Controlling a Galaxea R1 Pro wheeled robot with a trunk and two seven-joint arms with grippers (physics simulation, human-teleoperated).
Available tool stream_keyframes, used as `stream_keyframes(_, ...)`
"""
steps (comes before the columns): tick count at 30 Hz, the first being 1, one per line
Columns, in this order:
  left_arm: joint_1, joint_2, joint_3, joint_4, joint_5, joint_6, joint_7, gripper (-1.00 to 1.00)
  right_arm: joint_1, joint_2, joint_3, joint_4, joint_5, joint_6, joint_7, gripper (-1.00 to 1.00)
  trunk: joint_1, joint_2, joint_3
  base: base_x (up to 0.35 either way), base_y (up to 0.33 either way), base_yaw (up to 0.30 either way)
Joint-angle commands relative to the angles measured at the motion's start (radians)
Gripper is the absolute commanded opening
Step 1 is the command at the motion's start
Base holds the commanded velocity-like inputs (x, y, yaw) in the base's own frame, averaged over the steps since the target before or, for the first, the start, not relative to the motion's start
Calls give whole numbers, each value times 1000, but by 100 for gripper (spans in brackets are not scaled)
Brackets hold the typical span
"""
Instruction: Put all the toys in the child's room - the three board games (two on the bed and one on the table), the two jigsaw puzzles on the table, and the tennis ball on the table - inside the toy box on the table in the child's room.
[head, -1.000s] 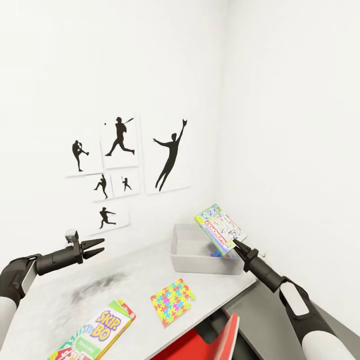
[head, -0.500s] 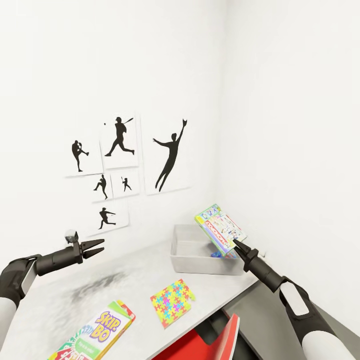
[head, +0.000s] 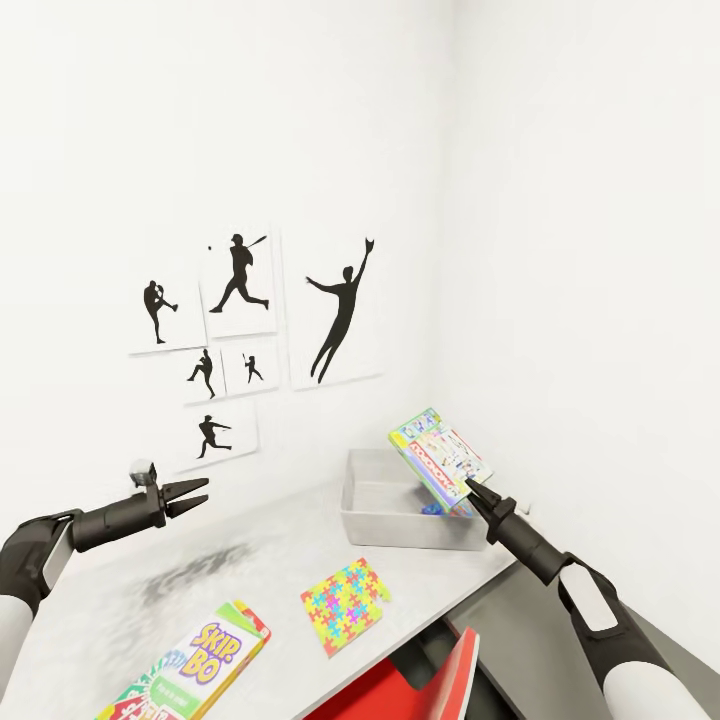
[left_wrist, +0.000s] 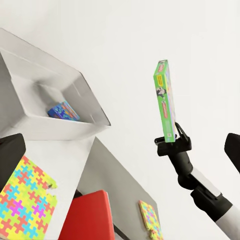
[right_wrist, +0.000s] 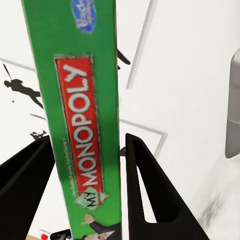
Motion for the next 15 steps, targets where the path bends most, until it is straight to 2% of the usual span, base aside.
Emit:
stream_keyframes(1,0,0,1,0,1,10,-4,100,0,0,-2,1,-3,6,1,-100,0,-1,0,0,0,0)
stream_keyframes(13,0,0,1,1,1,11,-8,100,0,2,0,1,-3,5,-1,-100,0,-1,0,0,0,0)
stream_keyframes(15,0,0,1,1,1,11,-8,100,0,2,0,1,-3,5,0,-100,8,-15,-7,0,0,0)
